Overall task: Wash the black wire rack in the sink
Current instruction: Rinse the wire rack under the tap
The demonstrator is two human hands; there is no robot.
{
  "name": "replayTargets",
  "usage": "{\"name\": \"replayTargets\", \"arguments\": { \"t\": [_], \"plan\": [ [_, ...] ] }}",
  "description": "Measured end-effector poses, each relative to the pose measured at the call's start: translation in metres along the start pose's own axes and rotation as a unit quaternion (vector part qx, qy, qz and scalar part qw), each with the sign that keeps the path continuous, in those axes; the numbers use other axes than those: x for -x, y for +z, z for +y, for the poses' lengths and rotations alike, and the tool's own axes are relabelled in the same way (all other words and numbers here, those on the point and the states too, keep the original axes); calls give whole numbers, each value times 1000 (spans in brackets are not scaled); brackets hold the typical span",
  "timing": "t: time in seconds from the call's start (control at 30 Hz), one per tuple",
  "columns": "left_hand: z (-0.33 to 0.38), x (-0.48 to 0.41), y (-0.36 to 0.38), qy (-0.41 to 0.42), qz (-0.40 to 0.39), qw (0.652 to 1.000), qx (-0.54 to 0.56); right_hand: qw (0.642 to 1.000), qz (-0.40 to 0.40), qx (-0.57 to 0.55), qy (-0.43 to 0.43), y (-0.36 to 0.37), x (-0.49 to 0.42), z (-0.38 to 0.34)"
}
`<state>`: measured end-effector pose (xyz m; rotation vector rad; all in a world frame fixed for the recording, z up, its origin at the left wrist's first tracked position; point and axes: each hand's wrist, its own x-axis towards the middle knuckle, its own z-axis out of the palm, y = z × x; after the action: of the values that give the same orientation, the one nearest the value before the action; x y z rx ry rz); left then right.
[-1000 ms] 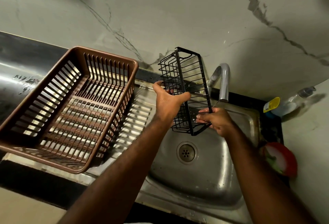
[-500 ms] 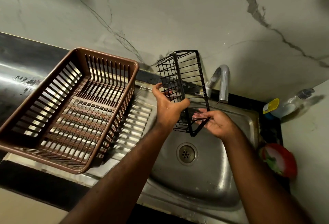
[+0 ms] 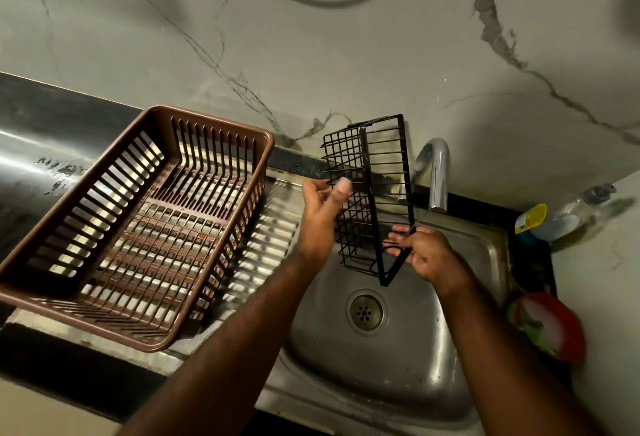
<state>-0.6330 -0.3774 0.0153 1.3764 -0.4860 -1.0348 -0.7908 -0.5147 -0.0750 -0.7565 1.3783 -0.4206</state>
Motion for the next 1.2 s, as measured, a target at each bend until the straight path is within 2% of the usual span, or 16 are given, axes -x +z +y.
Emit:
{"name": "replayTargets", "arguments": {
  "t": [0.13, 0.23, 0.3, 0.43, 0.57, 0.67, 0.77, 0.87, 0.97, 1.03, 1.13, 1.2],
  "plan": [
    [16, -11, -13, -32, 52, 997, 55, 1000, -15, 13, -12, -2, -5, 4],
    [30, -19, -25, -42, 57, 996, 51, 999, -34, 19, -25, -1, -9, 4],
    [42, -24, -32, -68, 38, 997, 8, 998, -47, 36, -33, 0, -8, 2],
    [70, -34, -47, -106, -37, 979, -171, 992, -73, 94, -44, 0, -6, -1],
    [93, -43, -53, -210, -97, 947, -224, 989, -74, 123, -33, -1, -9, 3],
    [97, -46, -46, -246, -142, 916, -284, 988, -76, 127, -40, -2, -9, 4],
    [88, -46, -38, -178, -110, 935, -287, 994, -68, 81, -31, -4, -9, 5],
    [78, -44, -30, -107, -46, 947, -299, 993, -76, -84, -26, -3, -7, 8],
    [74, -41, -18, -73, 15, 946, -315, 971, -63, -228, -30, 1, -7, 13],
    [74, -38, -11, -61, 38, 946, -317, 973, -68, -218, -24, 3, -8, 17],
    [68, -39, -7, -34, 57, 942, -328, 988, -95, -119, 9, 7, -1, 17],
    [66, -40, -7, -19, 77, 942, -325, 988, -114, -101, 19, 8, 2, 15]
  ]
}}
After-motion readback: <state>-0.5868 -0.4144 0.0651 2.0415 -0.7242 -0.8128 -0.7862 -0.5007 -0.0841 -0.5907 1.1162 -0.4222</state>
